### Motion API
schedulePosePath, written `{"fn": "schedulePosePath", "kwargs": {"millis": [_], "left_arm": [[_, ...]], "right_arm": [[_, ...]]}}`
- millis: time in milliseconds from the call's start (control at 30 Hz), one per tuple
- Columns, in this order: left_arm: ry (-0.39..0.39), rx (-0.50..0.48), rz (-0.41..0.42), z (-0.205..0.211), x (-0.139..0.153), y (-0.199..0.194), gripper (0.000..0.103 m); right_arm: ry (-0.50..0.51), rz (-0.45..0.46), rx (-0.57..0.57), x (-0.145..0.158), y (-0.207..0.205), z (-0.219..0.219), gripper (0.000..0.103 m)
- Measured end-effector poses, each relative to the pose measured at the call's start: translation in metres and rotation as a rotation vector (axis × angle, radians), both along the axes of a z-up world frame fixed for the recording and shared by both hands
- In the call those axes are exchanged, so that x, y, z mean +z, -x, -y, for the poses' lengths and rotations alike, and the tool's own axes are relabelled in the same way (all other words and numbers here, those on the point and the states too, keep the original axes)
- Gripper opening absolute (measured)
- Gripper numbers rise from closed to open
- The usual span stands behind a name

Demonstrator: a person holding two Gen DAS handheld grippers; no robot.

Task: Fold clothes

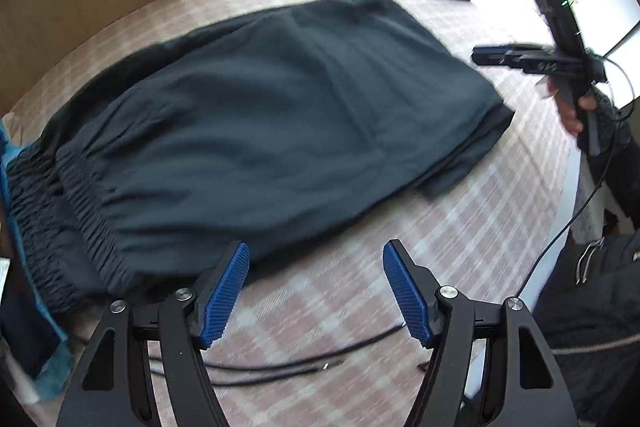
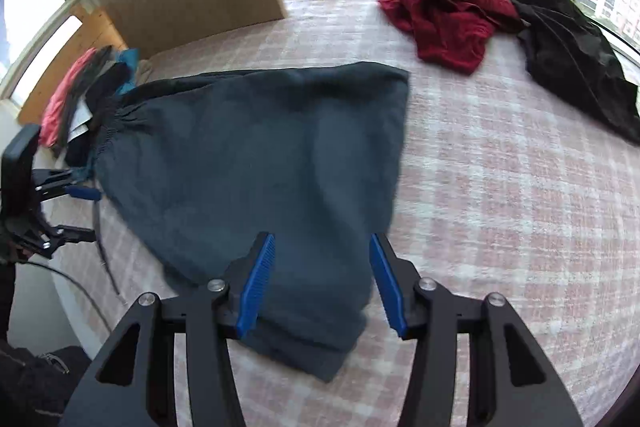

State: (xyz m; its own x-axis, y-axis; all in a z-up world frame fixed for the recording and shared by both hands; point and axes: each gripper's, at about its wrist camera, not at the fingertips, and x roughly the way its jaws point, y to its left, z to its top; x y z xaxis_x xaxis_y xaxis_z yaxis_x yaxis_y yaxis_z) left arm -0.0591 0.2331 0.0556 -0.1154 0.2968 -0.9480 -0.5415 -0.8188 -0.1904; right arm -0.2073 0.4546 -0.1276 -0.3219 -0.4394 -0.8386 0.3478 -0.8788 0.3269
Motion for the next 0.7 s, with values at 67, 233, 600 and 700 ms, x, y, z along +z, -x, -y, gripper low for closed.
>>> {"fn": "schedulePosePath", "kwargs": {"millis": [67,233,600,700], "left_arm": [[-0.012,-0.010,0.051,0.000,-0.010,-0.007,0.067],[-0.057,-0.099,0.107,-0.032,-0.030,0.001,0.067],[0.038,-0.133,0.012,-0.039,-0.012,0.042,0.066],[0.052,-0.160,0.018,-0.041,-0.013,0.040,0.066]], "right_arm": [[0.086,0.062,0.113,0.001,-0.017,0.024,0.043],[0.015,0.162,0.237,-0.039,-0.032,0.077,0.012],[-0.022,0.031,0.086,-0.022,0.012,0.082,0.012],[-0.038,0.038,0.085,-0.023,0.019,0.080,0.012]]}}
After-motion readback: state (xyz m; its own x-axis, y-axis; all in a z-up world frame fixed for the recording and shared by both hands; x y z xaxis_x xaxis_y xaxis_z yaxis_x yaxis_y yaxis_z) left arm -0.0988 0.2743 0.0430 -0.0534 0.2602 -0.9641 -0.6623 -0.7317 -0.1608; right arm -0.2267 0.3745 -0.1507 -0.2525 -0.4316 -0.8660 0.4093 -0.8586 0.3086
